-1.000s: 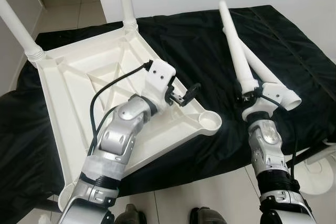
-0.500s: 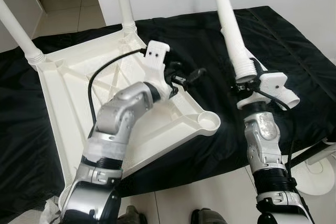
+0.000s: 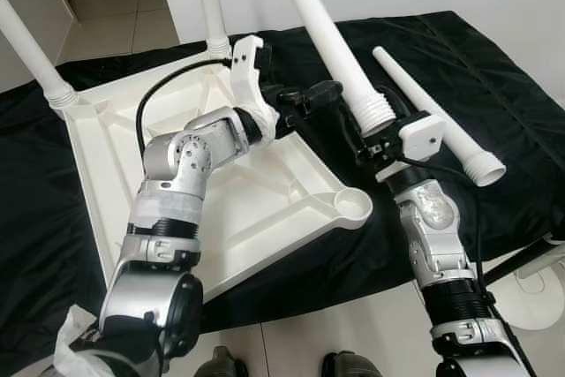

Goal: Building children table

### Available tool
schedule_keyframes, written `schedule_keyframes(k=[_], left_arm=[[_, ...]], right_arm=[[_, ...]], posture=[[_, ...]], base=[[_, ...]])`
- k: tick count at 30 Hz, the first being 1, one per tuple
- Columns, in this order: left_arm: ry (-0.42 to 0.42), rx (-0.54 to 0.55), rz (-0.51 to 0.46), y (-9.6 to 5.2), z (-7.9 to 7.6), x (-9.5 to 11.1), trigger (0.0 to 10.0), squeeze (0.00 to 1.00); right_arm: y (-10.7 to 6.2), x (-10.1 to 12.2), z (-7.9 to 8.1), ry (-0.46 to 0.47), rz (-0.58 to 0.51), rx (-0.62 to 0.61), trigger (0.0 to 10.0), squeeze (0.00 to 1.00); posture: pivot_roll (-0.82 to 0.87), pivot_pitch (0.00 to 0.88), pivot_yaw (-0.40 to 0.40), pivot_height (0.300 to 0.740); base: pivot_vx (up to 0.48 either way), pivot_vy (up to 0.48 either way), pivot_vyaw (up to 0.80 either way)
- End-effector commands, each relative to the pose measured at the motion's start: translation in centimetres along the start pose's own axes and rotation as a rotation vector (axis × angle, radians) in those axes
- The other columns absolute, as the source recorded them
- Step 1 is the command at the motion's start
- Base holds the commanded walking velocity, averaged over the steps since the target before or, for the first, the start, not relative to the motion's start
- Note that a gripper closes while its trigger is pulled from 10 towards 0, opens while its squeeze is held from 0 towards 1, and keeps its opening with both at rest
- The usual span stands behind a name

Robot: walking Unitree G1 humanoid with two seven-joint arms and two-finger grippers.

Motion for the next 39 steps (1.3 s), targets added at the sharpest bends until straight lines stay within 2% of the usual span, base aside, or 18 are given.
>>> schedule_keyframes(k=[1, 5, 10, 12, 14, 16, 19, 21, 27, 30, 33, 34, 35, 37, 38, 39], left_arm=[[-0.038, -0.096, -0.026, 0.1, -0.8, 0.6, 10.0, 0.00], [-0.073, -0.099, 0.006, 0.4, -0.5, 0.5, 10.0, 0.00], [-0.126, -0.112, -0.003, 0.7, -0.5, 1.0, 10.0, 0.00], [-0.151, -0.100, -0.013, 0.7, -0.1, 1.3, 10.0, 0.00], [-0.197, -0.041, -0.027, 0.7, 1.3, 2.2, 10.0, 0.00], [-0.207, -0.022, -0.029, 0.6, 1.7, 2.5, 10.0, 0.00], [-0.213, 0.011, -0.041, 0.5, 2.5, 3.1, 10.0, 0.00], [-0.193, 0.052, -0.064, 0.2, 3.5, 4.3, 10.0, 0.00], [-0.160, 0.084, -0.085, 0.0, 4.3, 5.8, 10.0, 0.00], [-0.163, 0.112, -0.089, -0.3, 4.9, 6.3, 8.4, 0.00], [-0.166, 0.129, -0.099, -0.5, 5.2, 6.5, 8.4, 0.00], [-0.168, 0.146, -0.110, -0.6, 5.5, 6.7, 5.2, 0.00], [-0.171, 0.162, -0.122, -0.8, 5.9, 6.9, 1.5, 0.00], [-0.171, 0.162, -0.122, -0.8, 5.9, 6.9, 1.5, 0.00], [-0.172, 0.168, -0.128, -0.9, 6.1, 7.0, 0.0, 0.00], [-0.171, 0.169, -0.129, -1.0, 6.1, 7.1, 0.0, 0.00]], right_arm=[[0.3, 0.7, 0.9, -0.008, -0.036, 0.049, 10.0, 0.00], [0.3, 0.7, 1.8, -0.024, -0.029, 0.101, 10.0, 0.00], [-0.1, 0.4, 2.8, -0.028, -0.014, 0.145, 10.0, 0.00], [-0.3, 0.2, 3.0, -0.037, -0.005, 0.155, 10.0, 0.00], [-1.0, -0.1, 3.7, -0.041, 0.010, 0.168, 10.0, 0.00], [-1.2, -0.2, 3.8, -0.038, 0.012, 0.169, 10.0, 0.00], [-1.7, -0.4, 4.0, -0.024, 0.017, 0.161, 10.0, 0.00], [-2.6, -1.2, 4.2, -0.018, 0.039, 0.136, 10.0, 0.00], [-3.6, -1.8, 4.4, -0.028, 0.059, 0.113, 10.0, 0.00], [-3.7, -1.7, 4.1, -0.041, 0.052, 0.092, 10.0, 0.00], [-3.8, -1.6, 4.1, -0.043, 0.051, 0.088, 10.0, 0.00], [-3.8, -1.6, 4.1, -0.045, 0.051, 0.088, 10.0, 0.00], [-3.9, -1.6, 4.1, -0.049, 0.053, 0.085, 10.0, 0.00], [-3.9, -1.6, 4.1, -0.049, 0.053, 0.085, 10.0, 0.00], [-3.9, -1.6, 4.1, -0.048, 0.052, 0.080, 10.0, 0.00], [-3.8, -1.6, 4.0, -0.048, 0.049, 0.073, 10.0, 0.00]], posture=[[-0.18, 0.050, 0.093, 0.740], [-0.17, 0.054, 0.102, 0.740], [-0.17, 0.053, 0.111, 0.740], [-0.17, 0.054, 0.112, 0.740], [-0.18, 0.055, 0.115, 0.740], [-0.18, 0.055, 0.115, 0.740], [-0.18, 0.055, 0.116, 0.740], [-0.18, 0.054, 0.118, 0.740], [-0.19, 0.052, 0.127, 0.740], [-0.19, 0.053, 0.128, 0.740], [-0.18, 0.053, 0.127, 0.740], [-0.18, 0.056, 0.128, 0.740], [-0.18, 0.057, 0.128, 0.740], [-0.18, 0.057, 0.128, 0.740], [-0.17, 0.060, 0.127, 0.740], [-0.17, 0.062, 0.128, 0.740]], base=[[0.000, 0.000, 0.00], [0.000, 0.000, 0.00], [0.000, 0.000, 0.00], [0.000, 0.000, 0.00], [0.000, 0.000, 0.00], [0.000, 0.000, 0.00], [0.000, 0.000, 0.00], [0.000, 0.000, 0.00], [0.000, 0.000, 0.00], [0.000, 0.000, 0.00], [0.000, 0.000, 0.00], [0.000, 0.000, 0.00], [0.000, 0.000, 0.00], [0.000, 0.000, 0.00], [0.000, 0.000, 0.00], [0.000, 0.000, 0.00]])
Point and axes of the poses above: a point about 5 cm out from each wrist's last joint towards the gripper, its own y axis pointing out of the wrist towards the gripper, its own x axis along the axis of the wrist's last joint, z = x × y, the point moved 3 cm from there along y, pointing out of the wrist towards the gripper, and after that the axes turned 13 degrees about y, right-handed, at the moved point
